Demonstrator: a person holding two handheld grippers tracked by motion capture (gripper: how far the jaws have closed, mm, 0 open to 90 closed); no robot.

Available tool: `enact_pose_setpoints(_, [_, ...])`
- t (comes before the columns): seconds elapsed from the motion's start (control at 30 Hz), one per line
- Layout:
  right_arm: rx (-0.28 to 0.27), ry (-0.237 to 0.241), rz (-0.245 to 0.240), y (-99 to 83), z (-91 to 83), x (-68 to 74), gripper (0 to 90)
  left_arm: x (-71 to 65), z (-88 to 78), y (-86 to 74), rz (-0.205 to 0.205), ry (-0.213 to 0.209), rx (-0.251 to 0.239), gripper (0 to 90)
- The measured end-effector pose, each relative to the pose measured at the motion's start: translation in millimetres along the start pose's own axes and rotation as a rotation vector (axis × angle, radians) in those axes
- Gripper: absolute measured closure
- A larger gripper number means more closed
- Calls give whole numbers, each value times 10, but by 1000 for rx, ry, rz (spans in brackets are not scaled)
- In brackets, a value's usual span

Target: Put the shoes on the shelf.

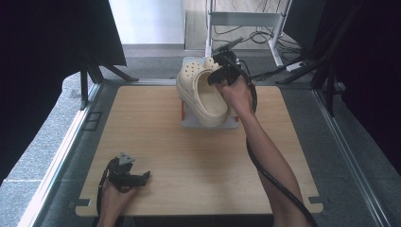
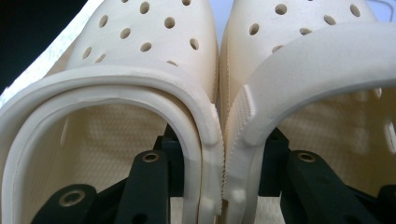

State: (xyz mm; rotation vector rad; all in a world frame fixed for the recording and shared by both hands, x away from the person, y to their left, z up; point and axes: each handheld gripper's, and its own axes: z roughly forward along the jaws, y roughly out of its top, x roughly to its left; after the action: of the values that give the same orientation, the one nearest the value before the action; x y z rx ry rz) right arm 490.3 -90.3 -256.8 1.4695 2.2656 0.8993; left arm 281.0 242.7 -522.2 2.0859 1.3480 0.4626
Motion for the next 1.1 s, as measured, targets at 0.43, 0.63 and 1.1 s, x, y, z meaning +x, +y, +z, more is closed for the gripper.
enact_pose_setpoints(0.43, [-32,-93,137,407,298,-166,638,2,1,1,2,-3,0,0])
enact_pose_setpoints(0.63, [-38,-129,189,522,489,-254,637,3,2,2,3,-3,-1,0])
enact_pose_setpoints(1.1, [-35,-182,170,519,927,-346,612,5,7,4,7,-3,-4,0])
